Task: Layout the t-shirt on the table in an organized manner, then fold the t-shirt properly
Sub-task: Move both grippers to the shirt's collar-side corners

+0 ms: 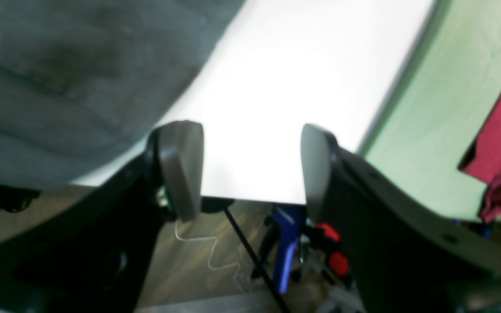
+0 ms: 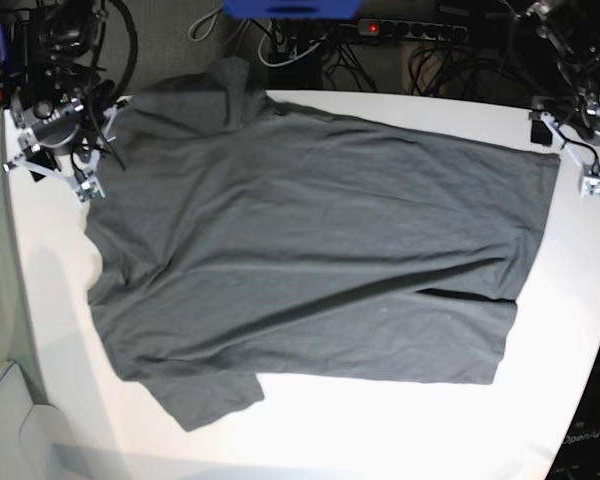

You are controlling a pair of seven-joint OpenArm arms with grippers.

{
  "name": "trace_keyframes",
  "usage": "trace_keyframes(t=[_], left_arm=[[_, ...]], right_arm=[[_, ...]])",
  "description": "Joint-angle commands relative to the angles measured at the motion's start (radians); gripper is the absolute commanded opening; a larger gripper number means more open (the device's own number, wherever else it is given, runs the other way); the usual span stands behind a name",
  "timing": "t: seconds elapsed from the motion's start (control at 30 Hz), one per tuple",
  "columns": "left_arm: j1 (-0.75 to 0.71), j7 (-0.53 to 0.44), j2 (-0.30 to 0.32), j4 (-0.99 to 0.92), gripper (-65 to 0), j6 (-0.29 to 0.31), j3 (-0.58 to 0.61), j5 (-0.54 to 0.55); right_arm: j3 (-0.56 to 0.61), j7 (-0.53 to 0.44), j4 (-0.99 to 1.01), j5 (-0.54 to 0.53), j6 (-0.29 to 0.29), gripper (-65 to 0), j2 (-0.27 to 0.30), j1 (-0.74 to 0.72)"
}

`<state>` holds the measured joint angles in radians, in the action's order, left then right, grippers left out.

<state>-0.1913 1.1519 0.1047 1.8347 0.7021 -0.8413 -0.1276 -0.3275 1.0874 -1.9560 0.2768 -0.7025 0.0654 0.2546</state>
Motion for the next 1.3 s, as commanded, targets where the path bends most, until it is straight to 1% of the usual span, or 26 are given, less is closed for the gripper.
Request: trace_keyframes(t=[0.0, 0.03, 0.17, 0.3, 0.37, 0.5, 0.63, 0.8, 0.9, 0.97, 1.03, 1.27], left_arm=[[0.023, -0.010, 0.014, -0.003, -1.9, -0.004, -0.009, -0.002], [0.028, -0.025, 0.023, -0.026, -1.9, -0.004, -0.011, -0.002], [0.029, -0.128, 0.023, -0.099, -1.9, -0.004, -0.013, -0.002], [0.048, -0.180, 0.019, -0.171, -1.8, -0.004, -0.045, 0.007], [0.059, -0.200, 0.019, -0.209, -1.8, -0.004, -0.048, 0.042], [0.056, -0.218, 0.020, -0.237, -1.8, -0.004, -0.054, 0.154], [0.054, -0.214, 0.011, -0.221, -1.8, -0.004, -0.129, 0.265], [0.065, -0.223, 0.020, -0.275, -1.8, -0.004, -0.224, 0.348], [0.077, -0.250, 0.034, -0.335, -1.8, -0.004, -0.240, 0.403], [0.082, -0.295, 0.036, -0.382, -1.8, -0.004, -0.238, 0.421], [0.085, -0.312, 0.036, -0.415, -1.8, -0.004, -0.237, 0.423], [0.112, -0.318, 0.034, -0.476, -1.8, -0.004, -0.235, 0.418]], right_arm=[[-0.005, -0.006, -0.013, 0.002, 0.004, -28.9, -0.005, -0.002], [-0.006, -0.017, -0.013, 0.002, 0.004, -28.9, -0.011, -0.002], [-0.008, -0.054, -0.010, 0.002, 0.004, -28.9, -0.023, 0.024], [-0.008, -0.089, -0.010, 0.002, 0.004, -28.9, -0.023, 0.045], [-0.008, -0.097, -0.010, 0.002, 0.004, -28.9, -0.023, 0.051], [-0.008, -0.097, -0.010, 0.003, 0.004, -28.9, -0.023, 0.055], [-0.008, -0.097, -0.010, 0.003, 0.004, -28.9, -0.023, 0.055], [-0.008, -0.097, -0.009, 0.003, 0.004, -28.9, -0.023, 0.055], [-0.003, -0.097, -0.009, 0.003, 0.004, -28.9, -0.025, 0.055], [-0.002, -0.097, -0.009, 0.003, 0.004, -28.9, -0.028, 0.055], [-0.002, -0.097, -0.009, 0.003, 0.004, -28.9, -0.028, 0.053], [-0.002, -0.097, -0.009, 0.003, 0.004, -28.9, -0.026, 0.053]])
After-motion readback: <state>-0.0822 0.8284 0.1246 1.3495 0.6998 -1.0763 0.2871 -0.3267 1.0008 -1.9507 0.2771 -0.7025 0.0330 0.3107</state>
